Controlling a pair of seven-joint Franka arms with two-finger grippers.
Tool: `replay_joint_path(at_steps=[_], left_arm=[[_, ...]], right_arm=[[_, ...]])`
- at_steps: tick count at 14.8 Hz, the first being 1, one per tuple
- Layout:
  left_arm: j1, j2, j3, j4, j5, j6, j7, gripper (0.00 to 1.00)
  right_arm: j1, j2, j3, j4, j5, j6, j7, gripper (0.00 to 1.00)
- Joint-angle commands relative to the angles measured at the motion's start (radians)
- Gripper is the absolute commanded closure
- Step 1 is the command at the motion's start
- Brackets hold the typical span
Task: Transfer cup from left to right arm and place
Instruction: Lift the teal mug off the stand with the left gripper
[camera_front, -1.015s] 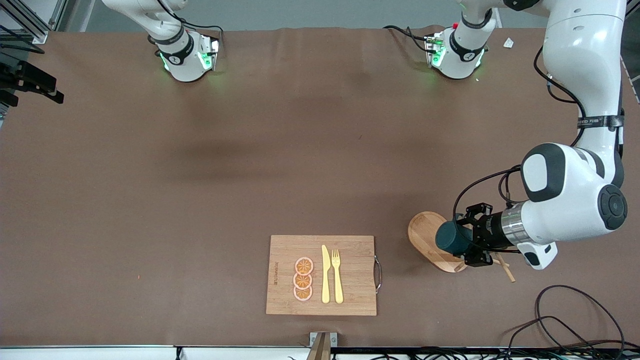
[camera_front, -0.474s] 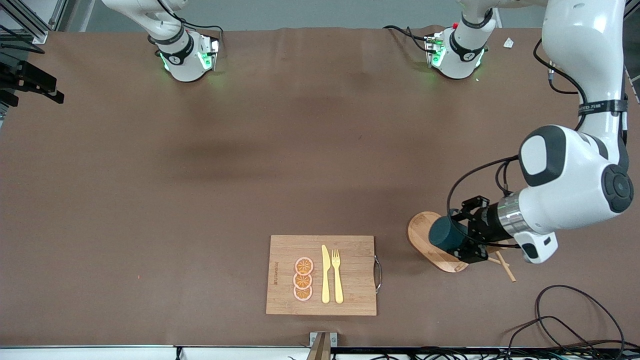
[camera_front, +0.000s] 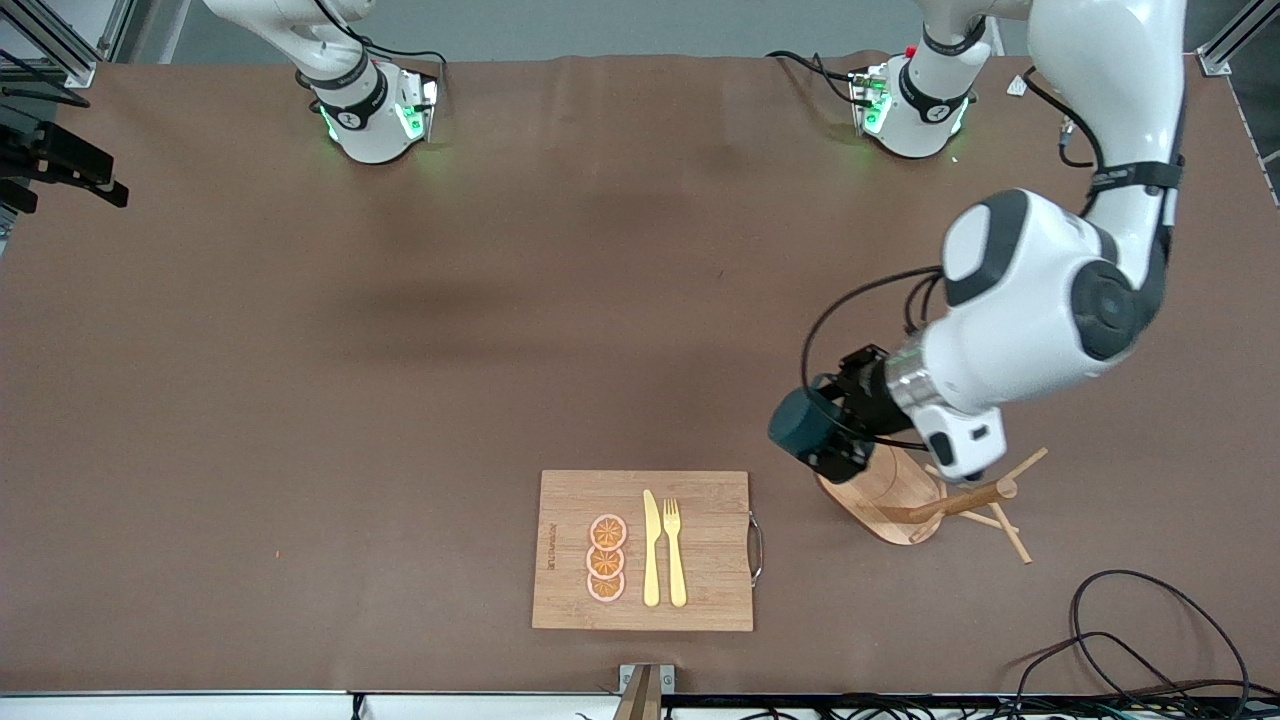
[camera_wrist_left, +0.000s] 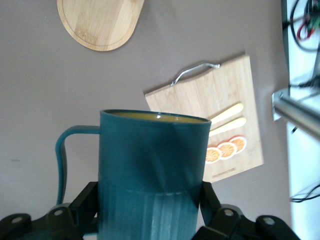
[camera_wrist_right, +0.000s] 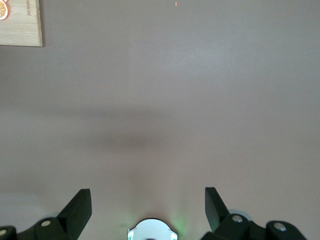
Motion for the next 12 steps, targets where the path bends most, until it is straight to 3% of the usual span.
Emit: replay_joint_path(at_steps=[1,8,12], left_arm=[[-0.124,-0.024,0.006,-0.008,0.160,-0.010,-0.019,0.35],[-0.450,0.013,0.006,-0.010,0.699,0.066,-0.109,0.36],[-0.587,0.082,0.006,-0.014,0.966,0.086,-0.138,0.53]], right_arm=[[0.002,-0.012,-0.001,-0.009,0.011,-0.002,0.007,0.00],[0.002,-0.012,-0.001,-0.009,0.011,-0.002,0.007,0.00],[0.002,-0.012,-0.001,-0.008,0.011,-0.002,0.008,0.00]])
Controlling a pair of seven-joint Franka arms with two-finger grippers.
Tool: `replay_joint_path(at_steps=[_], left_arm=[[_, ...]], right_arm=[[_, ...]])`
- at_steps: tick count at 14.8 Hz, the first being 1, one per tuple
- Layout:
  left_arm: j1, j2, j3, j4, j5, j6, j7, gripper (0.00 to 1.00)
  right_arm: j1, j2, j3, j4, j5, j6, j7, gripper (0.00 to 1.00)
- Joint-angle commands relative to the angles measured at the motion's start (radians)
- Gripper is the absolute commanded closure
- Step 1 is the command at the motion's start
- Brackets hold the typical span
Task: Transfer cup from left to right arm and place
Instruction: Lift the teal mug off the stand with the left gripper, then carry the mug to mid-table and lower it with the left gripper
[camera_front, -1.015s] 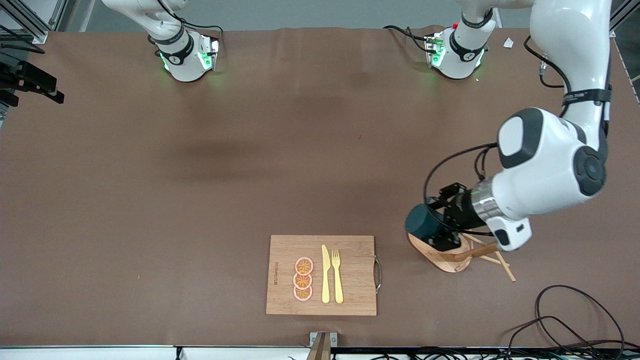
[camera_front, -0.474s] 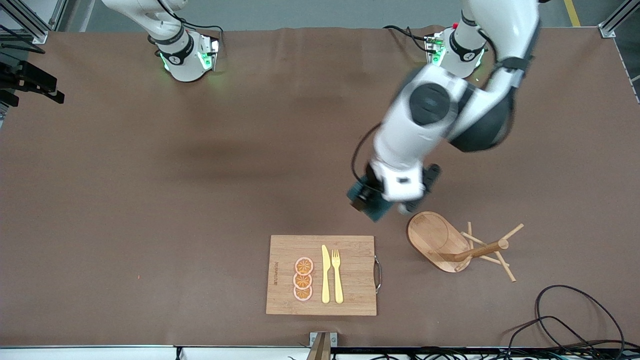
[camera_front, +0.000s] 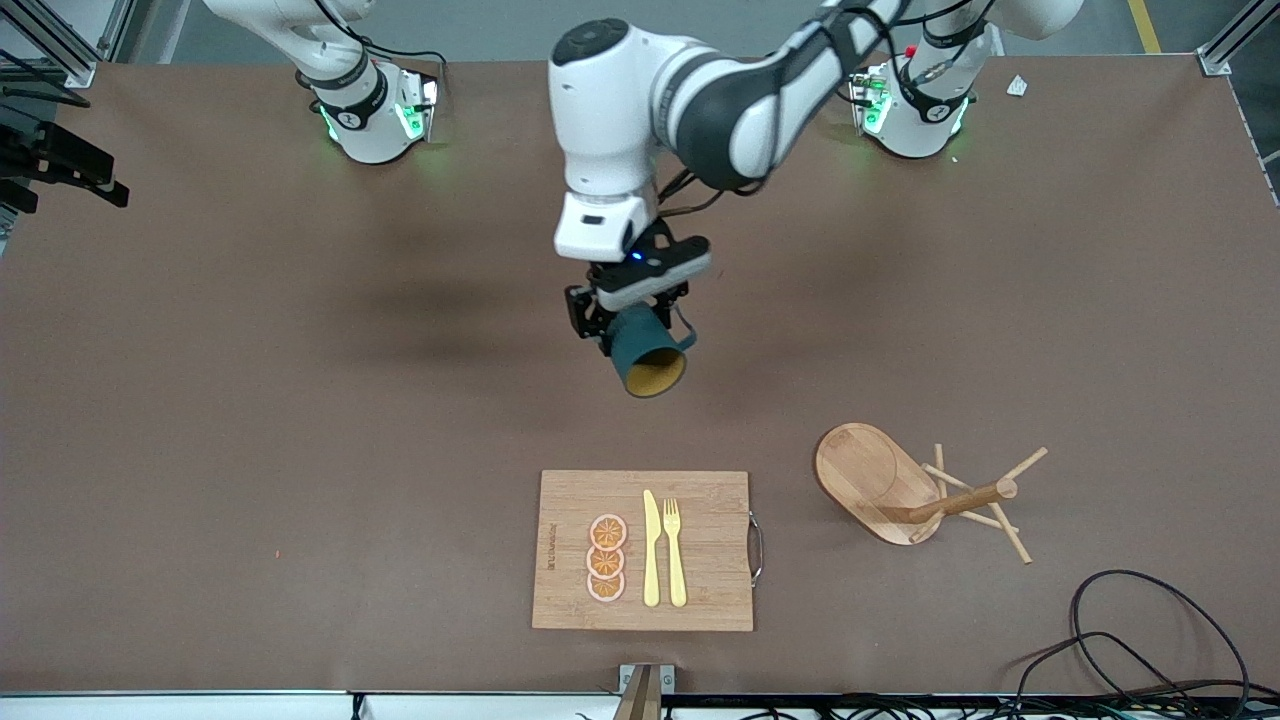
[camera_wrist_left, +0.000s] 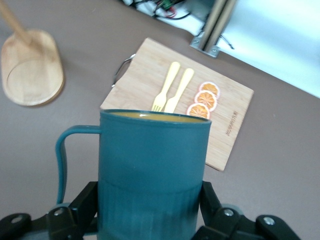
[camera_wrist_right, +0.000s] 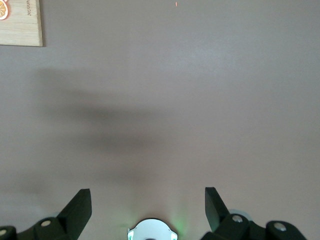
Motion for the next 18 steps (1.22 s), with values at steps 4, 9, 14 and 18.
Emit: replay_joint_path(at_steps=[4,9,14,18], left_arm=[[-0.172,0.159,0.012,-0.004,0.421,0.036,-0.176,0.66],[-0.254,0.337,0.013,-0.009,0.772,0.032,-0.432,0.71],[-0.297,0.456,0.016,-0.009,0.987,-0.008,-0.674,0.71],[-0.332,0.493,0.017,-0.009,1.026,-0.057,-0.802,0.70]], right_arm=[[0.002,-0.011,-0.001,-0.006,0.009,-0.003,0.008,0.00],[0.002,-0.012,-0.001,-0.006,0.009,-0.003,0.008,0.00],[0.000,-0.006,-0.003,0.005,0.005,-0.003,0.008,0.00],[-0.001,-0.001,-0.003,0.006,-0.005,-0.003,0.008,0.00]])
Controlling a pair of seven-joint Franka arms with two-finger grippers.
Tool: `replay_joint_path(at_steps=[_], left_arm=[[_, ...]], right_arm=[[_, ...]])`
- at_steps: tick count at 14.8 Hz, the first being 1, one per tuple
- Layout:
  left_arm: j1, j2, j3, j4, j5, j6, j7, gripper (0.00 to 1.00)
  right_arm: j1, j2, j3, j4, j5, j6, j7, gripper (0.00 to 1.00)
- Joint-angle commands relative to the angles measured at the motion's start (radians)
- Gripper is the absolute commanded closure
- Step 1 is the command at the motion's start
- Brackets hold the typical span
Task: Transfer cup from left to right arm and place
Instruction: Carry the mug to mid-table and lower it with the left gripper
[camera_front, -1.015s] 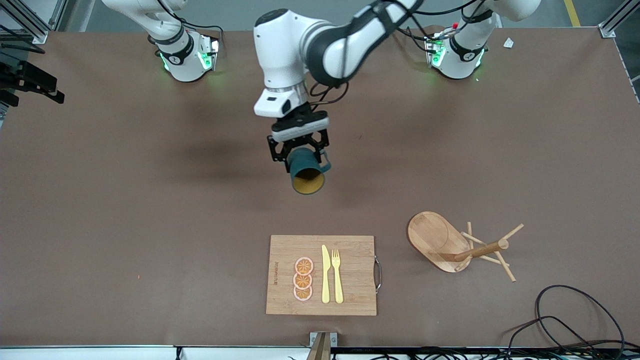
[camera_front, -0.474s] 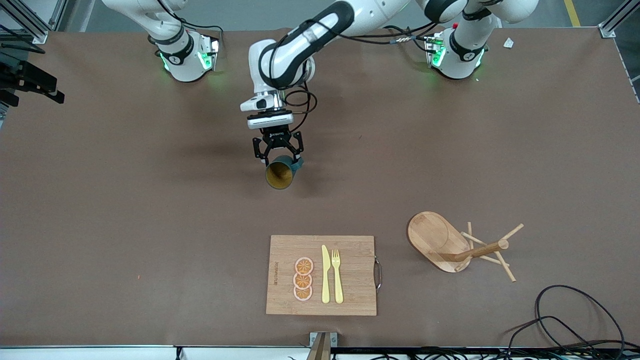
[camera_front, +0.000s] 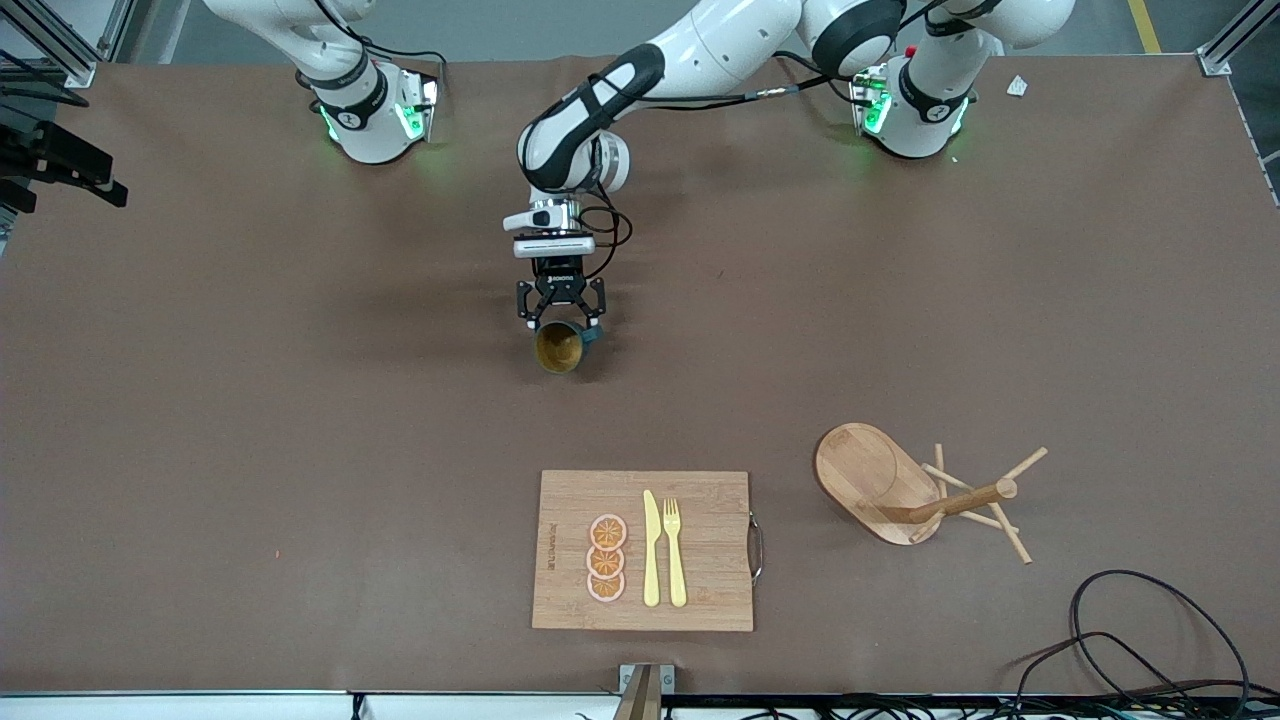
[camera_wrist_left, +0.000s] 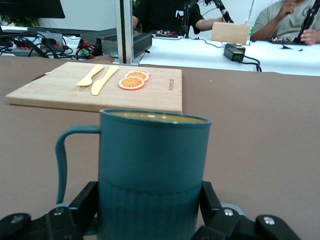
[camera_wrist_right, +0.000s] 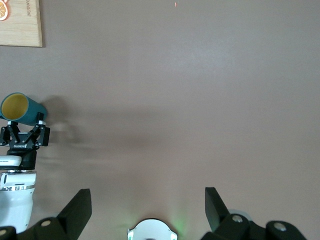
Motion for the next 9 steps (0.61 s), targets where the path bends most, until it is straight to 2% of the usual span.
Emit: replay_joint_path(at_steps=[1,6,8,9], left_arm=[[-0.025,0.011,0.006,0.024,0.013,-0.038,-0.050,0.70],[-0.070,0.016,0.006,0.018,-0.077,-0.047,-0.102,0.61],[-0.077,0.019,0.006,0.016,-0.097,-0.053,-0.123,0.56],[-0.081,0.019,0.006,0.018,-0.114,-0.053,-0.124,0.50]], right_arm=[[-0.004,0.000,-0.003,0.005,-0.002,-0.003,0.008,0.00],[-0.007,0.035,-0.008,0.004,-0.005,0.004,0.007,0.00],[-0.006,0.048,-0.008,0.005,-0.002,0.006,0.002,0.00],[-0.003,0.048,-0.008,0.005,-0.005,0.008,-0.001,0.00]])
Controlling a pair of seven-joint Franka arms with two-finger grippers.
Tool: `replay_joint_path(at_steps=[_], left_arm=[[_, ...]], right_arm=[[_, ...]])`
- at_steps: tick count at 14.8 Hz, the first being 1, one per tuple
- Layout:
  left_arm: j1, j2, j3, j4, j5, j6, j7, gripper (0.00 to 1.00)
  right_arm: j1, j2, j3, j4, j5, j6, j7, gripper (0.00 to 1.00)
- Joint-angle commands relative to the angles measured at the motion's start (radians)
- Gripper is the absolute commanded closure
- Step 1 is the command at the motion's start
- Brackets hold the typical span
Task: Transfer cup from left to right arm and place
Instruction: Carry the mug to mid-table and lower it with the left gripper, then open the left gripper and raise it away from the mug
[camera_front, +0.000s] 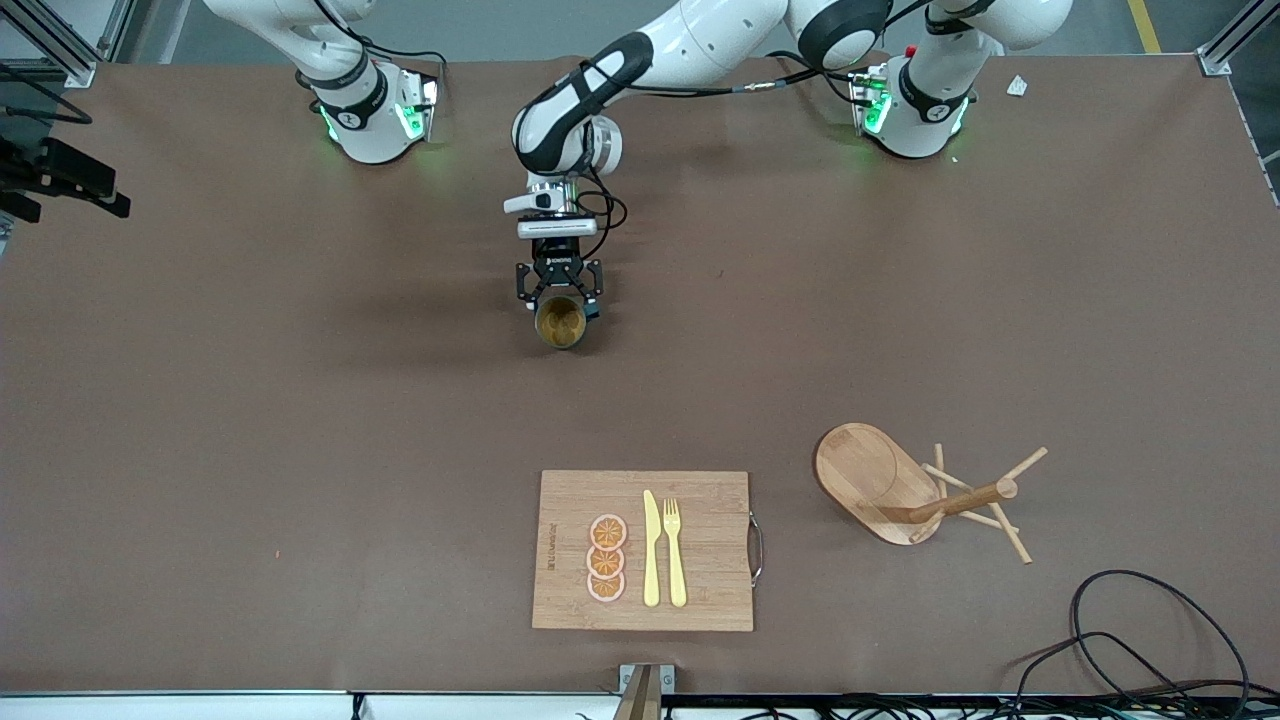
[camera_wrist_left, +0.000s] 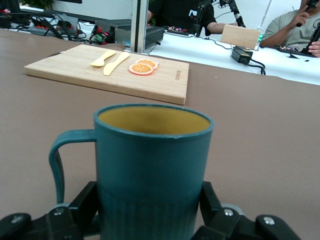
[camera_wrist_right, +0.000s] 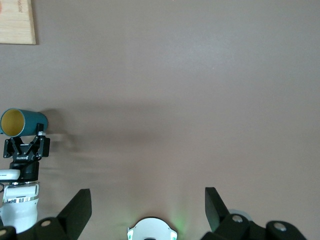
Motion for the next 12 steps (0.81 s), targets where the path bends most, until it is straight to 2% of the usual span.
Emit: replay_joint_path(at_steps=[1,2,8,10,12], left_arm=[[-0.017,0.009,0.006,0.016,-0.072,-0.002,-0.010,0.24],[-0.017,0.001,0.004,0.017,-0.100,-0.002,-0.001,0.01],[-0.007,-0.089,0.001,0.028,-0.437,-0.001,0.028,0.00],[-0.004,-0.137,0.001,0.031,-0.601,0.001,0.083,0.00],[0.030,-0.206,0.003,0.033,-0.754,0.001,0.140,0.00]], right_arm=[[-0.002,0.012,0.003,0.006,-0.006,0.006,-0.002,0.00],[-0.003,0.015,0.003,0.006,-0.006,0.014,-0.004,0.00],[-0.016,0.169,-0.005,0.008,-0.009,0.060,-0.007,0.00],[-0.011,0.173,-0.013,0.002,-0.021,0.135,-0.007,0.00],[-0.013,0.189,-0.013,-0.011,-0.018,0.143,0.010,0.00]])
